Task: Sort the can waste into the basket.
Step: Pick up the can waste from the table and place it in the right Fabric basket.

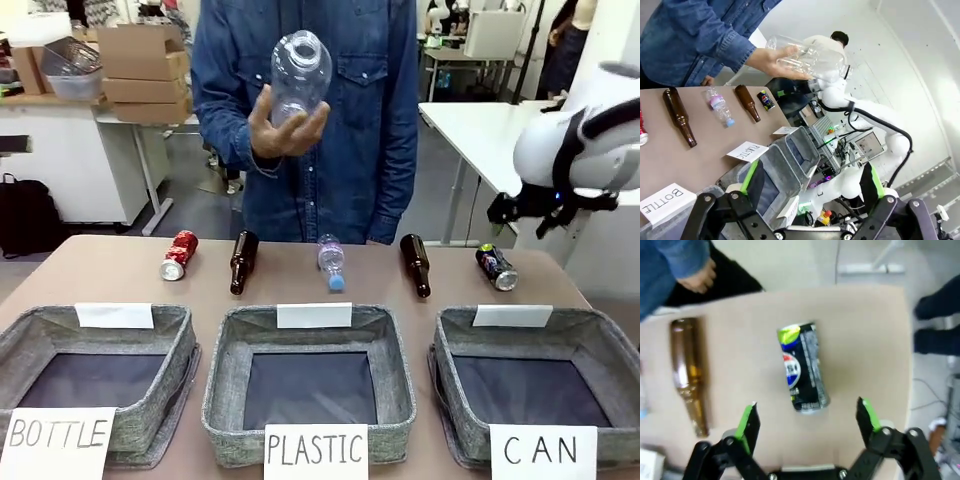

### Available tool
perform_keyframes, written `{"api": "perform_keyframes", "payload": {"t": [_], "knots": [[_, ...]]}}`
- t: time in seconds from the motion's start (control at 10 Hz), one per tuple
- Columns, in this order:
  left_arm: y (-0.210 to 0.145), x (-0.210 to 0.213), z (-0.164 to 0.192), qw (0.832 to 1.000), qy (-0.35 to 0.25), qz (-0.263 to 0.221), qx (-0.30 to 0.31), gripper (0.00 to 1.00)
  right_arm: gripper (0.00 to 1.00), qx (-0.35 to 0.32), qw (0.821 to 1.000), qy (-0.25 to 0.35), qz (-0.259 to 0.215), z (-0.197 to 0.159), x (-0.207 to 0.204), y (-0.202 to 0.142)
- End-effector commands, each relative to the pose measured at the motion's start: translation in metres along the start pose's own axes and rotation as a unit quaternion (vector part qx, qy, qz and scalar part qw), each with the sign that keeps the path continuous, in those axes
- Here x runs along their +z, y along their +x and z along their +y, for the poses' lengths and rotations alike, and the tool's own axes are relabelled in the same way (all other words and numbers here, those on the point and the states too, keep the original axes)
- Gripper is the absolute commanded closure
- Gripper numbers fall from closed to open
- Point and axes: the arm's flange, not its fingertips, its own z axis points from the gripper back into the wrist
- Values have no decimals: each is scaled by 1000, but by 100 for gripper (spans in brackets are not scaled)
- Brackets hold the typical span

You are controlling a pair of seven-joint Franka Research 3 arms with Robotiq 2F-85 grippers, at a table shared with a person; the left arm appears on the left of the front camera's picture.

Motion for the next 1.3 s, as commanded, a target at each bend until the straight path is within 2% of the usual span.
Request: {"api": "perform_keyframes", "payload": {"t": [0.0,0.4,0.8,0.9,1.0,1.1,1.2], "knots": [[0,0,-1,1000,-4,0,-11,0,0,15,998,-12,56,5,-30,26],[0,0,-1,1000,-4,0,-11,0,0,4,992,-42,117,12,-81,28],[0,0,-1,1000,-4,0,-11,0,0,-1,991,-39,130,14,-85,29],[0,0,-1,1000,-4,0,-11,0,3,-2,990,-45,133,15,-86,29],[0,0,-1,1000,-4,0,-11,0,60,6,990,-43,136,17,-88,28],[0,0,-1,1000,-4,0,-11,0,63,3,990,-46,137,19,-91,28],[0,0,-1,1000,-4,0,-11,0,100,3,989,-50,139,20,-94,28]]}}
